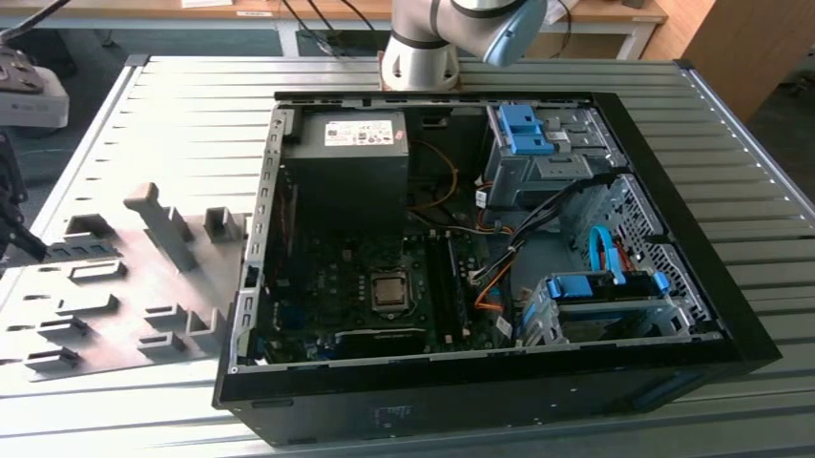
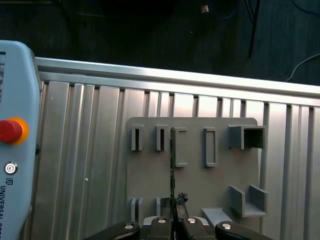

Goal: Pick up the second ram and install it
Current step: 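Pick up the second ram and move it above second insertion slot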

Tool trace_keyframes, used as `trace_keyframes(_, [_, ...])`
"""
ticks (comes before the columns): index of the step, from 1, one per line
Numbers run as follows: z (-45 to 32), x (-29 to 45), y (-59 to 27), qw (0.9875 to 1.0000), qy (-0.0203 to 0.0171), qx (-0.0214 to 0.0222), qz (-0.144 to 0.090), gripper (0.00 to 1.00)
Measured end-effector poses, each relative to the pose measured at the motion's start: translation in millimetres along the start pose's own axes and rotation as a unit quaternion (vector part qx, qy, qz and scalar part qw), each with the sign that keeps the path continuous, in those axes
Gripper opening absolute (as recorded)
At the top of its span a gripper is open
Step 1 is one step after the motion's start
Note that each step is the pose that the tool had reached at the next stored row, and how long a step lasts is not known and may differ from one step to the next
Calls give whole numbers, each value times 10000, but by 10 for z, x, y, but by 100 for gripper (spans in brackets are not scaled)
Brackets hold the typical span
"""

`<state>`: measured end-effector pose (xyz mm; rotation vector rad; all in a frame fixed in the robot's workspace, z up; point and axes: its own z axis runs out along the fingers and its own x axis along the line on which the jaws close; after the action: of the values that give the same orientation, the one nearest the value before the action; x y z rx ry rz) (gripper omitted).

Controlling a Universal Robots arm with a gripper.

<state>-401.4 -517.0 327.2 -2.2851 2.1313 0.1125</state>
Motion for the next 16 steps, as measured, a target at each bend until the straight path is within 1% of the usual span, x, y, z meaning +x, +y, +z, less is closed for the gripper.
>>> trace_keyframes(16, [-373, -23, 14, 10000, 0, 0, 0, 14])
